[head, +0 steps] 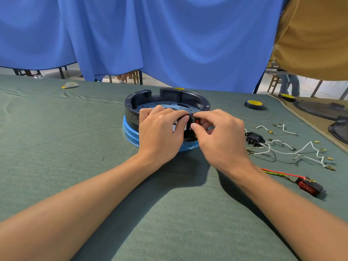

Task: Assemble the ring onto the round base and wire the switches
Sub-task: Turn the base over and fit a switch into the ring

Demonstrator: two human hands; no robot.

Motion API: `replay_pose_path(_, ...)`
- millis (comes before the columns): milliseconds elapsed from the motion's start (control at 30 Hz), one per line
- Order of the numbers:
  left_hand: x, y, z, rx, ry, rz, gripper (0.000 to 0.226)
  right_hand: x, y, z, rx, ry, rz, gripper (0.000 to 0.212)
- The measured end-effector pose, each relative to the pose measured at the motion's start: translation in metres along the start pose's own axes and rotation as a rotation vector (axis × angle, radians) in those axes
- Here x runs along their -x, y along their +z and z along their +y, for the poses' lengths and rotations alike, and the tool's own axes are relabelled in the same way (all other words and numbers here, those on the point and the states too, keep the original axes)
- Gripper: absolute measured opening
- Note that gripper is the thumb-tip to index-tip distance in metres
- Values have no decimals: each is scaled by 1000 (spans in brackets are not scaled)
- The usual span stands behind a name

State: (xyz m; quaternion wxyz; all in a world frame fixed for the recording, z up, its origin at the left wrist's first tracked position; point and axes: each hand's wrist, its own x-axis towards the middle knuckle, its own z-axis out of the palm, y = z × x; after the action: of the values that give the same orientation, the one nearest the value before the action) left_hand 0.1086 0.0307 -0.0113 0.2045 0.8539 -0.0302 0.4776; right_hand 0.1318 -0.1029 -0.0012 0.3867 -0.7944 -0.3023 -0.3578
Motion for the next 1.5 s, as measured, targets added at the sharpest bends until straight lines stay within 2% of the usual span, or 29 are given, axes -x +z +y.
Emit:
replay_pose_path(300,1,-2,-1,6,7,-4,23,6,1,-1,-41,46,20,17)
replay_pose_path(767,1,-3,3,30,-8,12,22,3,2,1,1,-12,-15,15)
replay_pose_path(900,1,-3,7,56,-37,23,33,4,-3,5,-125,101,-18,18)
replay_pose_path(1067,-1,-2,6,73,-92,57,35,3,-8,7,-45,144,68,20)
replay_pose_path(1300,-5,-1,6,85,-144,61,20,15,-16,4,144,128,-101,23)
replay_pose_path(1500,-9,-2,9,107,-194,27,15,25,-12,-3,190,79,-167,21)
